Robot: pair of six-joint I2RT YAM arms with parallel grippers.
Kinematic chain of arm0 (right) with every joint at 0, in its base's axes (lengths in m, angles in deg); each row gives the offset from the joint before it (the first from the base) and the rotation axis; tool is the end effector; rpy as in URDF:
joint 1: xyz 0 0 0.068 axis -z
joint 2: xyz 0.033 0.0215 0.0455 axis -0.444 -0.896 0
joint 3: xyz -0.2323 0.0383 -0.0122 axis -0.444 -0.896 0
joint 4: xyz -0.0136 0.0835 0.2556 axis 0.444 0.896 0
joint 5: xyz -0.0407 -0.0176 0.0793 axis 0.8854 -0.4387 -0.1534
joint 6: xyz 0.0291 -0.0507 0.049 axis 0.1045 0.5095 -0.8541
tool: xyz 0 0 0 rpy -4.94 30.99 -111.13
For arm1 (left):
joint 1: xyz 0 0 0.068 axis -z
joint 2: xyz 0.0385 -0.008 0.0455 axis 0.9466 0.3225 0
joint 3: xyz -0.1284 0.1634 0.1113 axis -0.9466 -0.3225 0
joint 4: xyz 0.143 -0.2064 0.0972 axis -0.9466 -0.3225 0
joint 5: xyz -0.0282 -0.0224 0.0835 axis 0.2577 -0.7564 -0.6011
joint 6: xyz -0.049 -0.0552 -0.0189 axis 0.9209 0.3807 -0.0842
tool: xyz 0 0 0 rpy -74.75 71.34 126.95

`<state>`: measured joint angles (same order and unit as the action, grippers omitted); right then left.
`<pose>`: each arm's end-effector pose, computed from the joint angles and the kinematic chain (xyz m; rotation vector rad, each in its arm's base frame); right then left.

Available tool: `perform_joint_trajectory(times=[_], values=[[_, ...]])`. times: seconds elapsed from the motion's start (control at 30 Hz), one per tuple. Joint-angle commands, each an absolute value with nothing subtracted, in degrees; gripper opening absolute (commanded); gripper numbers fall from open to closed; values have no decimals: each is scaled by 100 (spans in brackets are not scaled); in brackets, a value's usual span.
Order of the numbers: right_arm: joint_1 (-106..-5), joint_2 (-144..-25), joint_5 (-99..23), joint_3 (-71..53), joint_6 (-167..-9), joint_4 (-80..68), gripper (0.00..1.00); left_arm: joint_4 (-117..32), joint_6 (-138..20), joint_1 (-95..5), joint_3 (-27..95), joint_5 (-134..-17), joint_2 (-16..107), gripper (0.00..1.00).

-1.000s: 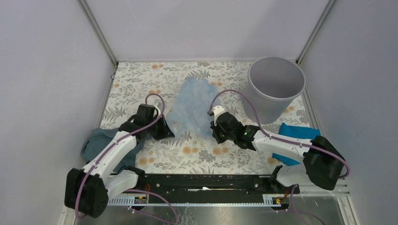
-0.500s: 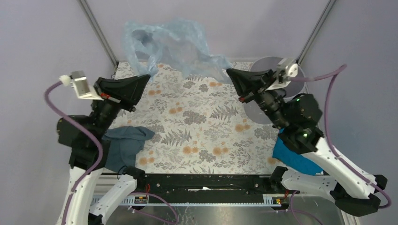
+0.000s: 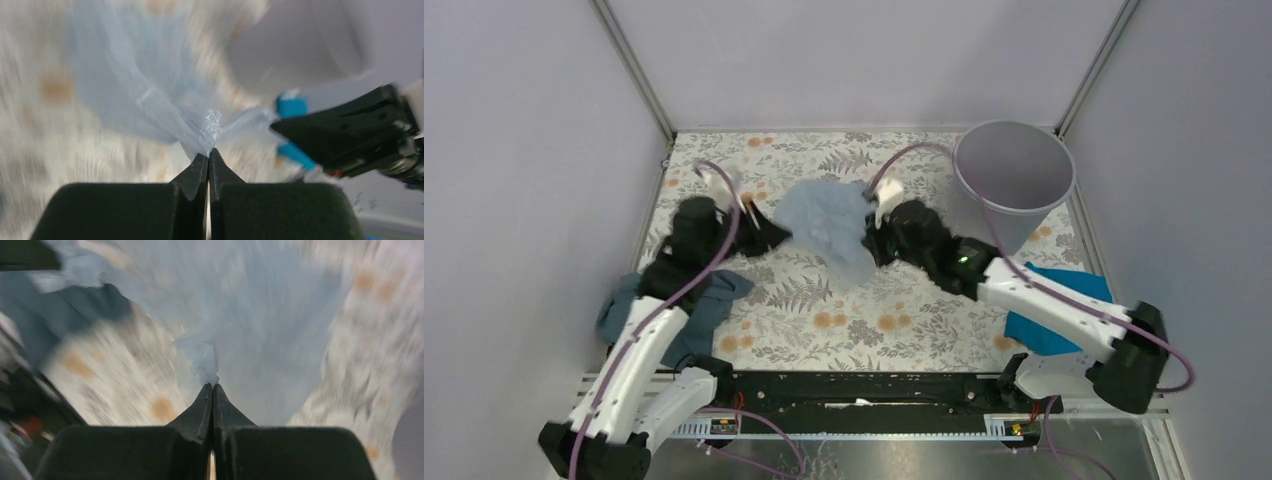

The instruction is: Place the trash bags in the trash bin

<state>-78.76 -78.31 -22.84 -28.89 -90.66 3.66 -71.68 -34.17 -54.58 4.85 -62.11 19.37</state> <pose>0.2147 0.2653 0.2346 -0.7008 2.0084 0.5194 0.2252 -0.0923 0.2439 -0.1622 2.2511 -0.9324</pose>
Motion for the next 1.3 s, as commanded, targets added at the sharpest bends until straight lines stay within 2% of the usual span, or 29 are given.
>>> perform_joint_trajectory(times=[0.0, 0.1, 0.17, 0.4, 0.57, 0.7, 0.9, 1.27], values=[[-7891, -6605, -2236, -1372, -8797, 63, 0, -7003, -4240, -5480, 2854, -6995, 1505, 0], [-7883, -6406, -1918, -1738, -8757, 1, 0, -7383, -4341, -5480, 2887, -7584, 1350, 0], [-7878, -6400, -1666, -1945, -8857, 147, 0, -7479, -4376, -5478, 2772, -7336, 1302, 0], [-7884, -6207, -2178, -1936, -8964, 143, 0, -6641, -4493, -5477, 2754, -4909, 913, 0], [-7883, -6286, -2571, -1762, -9068, -45, 0, -6141, -4090, -5475, 2773, -3975, 950, 0], [-7881, -6451, -3057, -1723, -9168, -241, 0, -5754, -3541, -5480, 2661, -3890, 1049, 0], [-7885, -6817, -4651, -1715, -10110, -1314, 3, -5133, -2870, -5467, 2135, -3862, 1394, 0], [-7885, -7177, -5046, -2546, -10759, -2746, 7, -4869, -2545, -5431, 1140, -3960, 1631, 0]])
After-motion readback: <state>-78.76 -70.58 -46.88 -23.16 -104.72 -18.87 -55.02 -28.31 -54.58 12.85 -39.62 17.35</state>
